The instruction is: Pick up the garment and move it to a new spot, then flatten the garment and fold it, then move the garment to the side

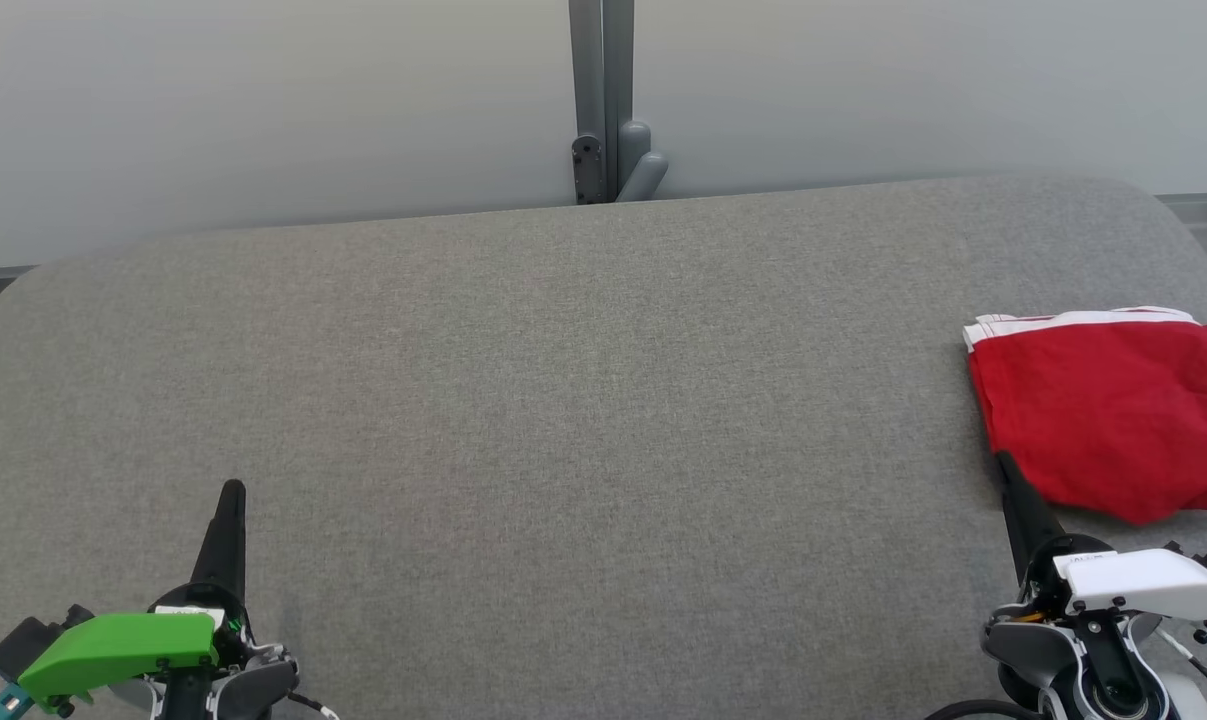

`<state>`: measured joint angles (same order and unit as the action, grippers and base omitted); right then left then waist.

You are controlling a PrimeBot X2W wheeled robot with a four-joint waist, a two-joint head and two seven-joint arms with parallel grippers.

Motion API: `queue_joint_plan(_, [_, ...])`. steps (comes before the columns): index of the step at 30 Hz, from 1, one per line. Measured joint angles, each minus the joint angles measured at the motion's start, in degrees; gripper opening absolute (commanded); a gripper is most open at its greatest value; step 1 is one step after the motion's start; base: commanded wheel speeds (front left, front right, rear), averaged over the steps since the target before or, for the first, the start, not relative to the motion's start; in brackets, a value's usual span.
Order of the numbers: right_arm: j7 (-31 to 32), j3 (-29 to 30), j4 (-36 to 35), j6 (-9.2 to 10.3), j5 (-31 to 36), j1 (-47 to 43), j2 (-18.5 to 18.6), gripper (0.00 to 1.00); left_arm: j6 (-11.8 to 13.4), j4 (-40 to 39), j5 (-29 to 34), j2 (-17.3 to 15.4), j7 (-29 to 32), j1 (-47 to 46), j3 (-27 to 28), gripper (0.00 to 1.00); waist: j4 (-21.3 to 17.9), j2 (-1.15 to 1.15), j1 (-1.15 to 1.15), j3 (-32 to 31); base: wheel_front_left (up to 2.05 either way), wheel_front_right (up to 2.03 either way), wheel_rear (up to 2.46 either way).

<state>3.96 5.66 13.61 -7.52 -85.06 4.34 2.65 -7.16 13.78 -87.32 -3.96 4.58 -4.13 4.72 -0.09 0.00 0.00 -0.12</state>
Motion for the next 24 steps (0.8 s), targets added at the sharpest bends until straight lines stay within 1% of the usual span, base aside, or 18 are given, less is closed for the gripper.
queue_joint_plan(16, [1.5, -0.2, -0.3, 0.04, -7.1, 0.8, 0.1, 0.0, -0.2, -0.2, -5.9, 0.0, 1.9, -1.1, 1.2, 0.0, 0.1, 0.0, 0.0, 0.3, 0.0, 0.0, 0.0])
queue_joint_plan(24, [1.6, -0.2, -0.3, 0.04, -7.3, 0.8, 0.1, 0.0, -0.2, -0.3, -6.0, 0.1, 1.9, -1.2, 1.4, 0.0, 0.1, 0.0, 0.0, 0.3, 0.0, 0.0, 0.0])
